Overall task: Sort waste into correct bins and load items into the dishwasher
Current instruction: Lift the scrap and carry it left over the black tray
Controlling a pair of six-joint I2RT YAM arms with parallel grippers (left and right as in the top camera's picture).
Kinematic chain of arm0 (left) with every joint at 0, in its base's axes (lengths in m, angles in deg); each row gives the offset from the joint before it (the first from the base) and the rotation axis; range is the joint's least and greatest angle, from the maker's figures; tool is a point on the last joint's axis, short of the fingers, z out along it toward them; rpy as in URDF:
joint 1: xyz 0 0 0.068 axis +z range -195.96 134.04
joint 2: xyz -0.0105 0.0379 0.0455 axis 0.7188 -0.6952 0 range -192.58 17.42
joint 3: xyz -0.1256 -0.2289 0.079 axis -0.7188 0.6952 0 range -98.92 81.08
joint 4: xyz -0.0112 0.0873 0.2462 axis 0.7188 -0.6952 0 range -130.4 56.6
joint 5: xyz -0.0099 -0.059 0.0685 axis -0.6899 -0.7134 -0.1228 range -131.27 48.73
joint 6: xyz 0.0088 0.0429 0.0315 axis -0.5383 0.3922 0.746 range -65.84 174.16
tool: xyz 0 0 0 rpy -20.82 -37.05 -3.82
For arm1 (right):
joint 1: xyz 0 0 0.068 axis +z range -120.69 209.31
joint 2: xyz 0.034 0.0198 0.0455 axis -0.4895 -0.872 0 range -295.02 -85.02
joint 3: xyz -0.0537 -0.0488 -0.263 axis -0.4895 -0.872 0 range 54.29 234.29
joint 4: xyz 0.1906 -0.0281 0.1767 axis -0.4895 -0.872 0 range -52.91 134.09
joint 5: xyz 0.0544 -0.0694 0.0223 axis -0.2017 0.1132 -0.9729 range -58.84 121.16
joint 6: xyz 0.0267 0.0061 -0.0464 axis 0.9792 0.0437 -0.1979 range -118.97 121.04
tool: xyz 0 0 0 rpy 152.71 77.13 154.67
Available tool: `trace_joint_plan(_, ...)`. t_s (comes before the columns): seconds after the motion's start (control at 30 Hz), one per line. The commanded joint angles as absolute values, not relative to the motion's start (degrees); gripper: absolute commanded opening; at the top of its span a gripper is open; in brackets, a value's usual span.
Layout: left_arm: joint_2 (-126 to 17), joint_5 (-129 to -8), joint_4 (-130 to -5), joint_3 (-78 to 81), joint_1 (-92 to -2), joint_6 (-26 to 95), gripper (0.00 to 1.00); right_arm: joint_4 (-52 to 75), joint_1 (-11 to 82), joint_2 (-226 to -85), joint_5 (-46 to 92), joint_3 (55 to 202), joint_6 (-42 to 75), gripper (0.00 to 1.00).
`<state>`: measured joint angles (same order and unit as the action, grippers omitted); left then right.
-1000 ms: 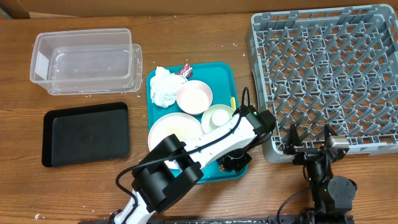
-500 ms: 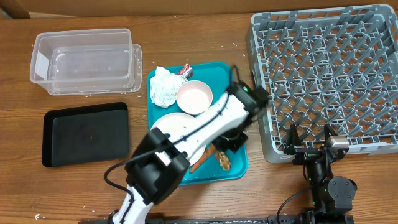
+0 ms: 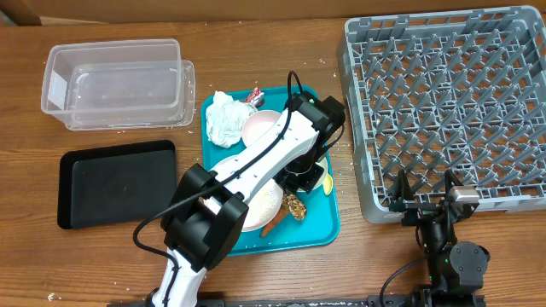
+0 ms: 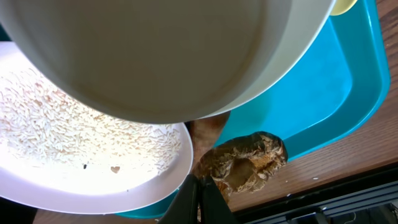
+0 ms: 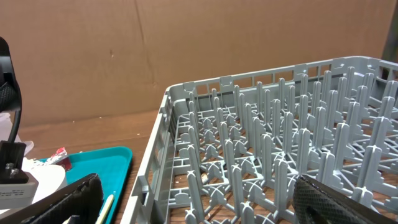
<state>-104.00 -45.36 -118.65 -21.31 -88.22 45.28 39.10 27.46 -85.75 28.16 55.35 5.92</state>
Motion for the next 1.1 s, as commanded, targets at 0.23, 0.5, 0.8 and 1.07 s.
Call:
trace_joint_plan(0.23, -104.31, -45.56, -121.71, -24.79, -84.81, 44.86, 0.04, 39.49, 27.42, -85.18, 28.05, 54.76, 5.7, 1.0)
trace_joint_plan(0.5, -104.29, -45.21, -126.52, -32.13, -76.37, 44.67, 0.04, 39.49, 27.42, -85.18, 28.05, 54.76, 5.7, 1.0)
trace_joint_plan(0.8, -103.61, -45.12, -130.24, -36.39, -63.83, 43.14, 0.04, 39.49, 27.42, -85.18, 28.05, 54.76, 5.7, 1.0)
trace_joint_plan(1.07, -97.6, -44.29, -130.24, -36.42, -48.61, 40.99, 0.04, 39.49, 27.42, -85.18, 28.05, 54.76, 5.7, 1.0)
